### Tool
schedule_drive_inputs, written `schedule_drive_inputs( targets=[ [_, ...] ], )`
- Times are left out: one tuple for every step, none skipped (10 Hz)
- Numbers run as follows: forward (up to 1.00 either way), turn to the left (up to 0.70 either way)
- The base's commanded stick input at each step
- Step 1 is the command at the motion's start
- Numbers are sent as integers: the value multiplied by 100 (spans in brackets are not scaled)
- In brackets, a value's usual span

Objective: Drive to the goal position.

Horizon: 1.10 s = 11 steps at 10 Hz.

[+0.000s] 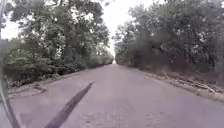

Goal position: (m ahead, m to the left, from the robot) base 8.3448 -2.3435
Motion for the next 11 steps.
schedule_drive_inputs(
  targets=[
    [70, 0],
    [70, 0],
    [70, 0],
    [70, 0],
    [70, 0],
    [70, 0],
    [70, 0],
    [70, 0],
    [70, 0],
    [70, 0],
    [70, 0]
  ],
)
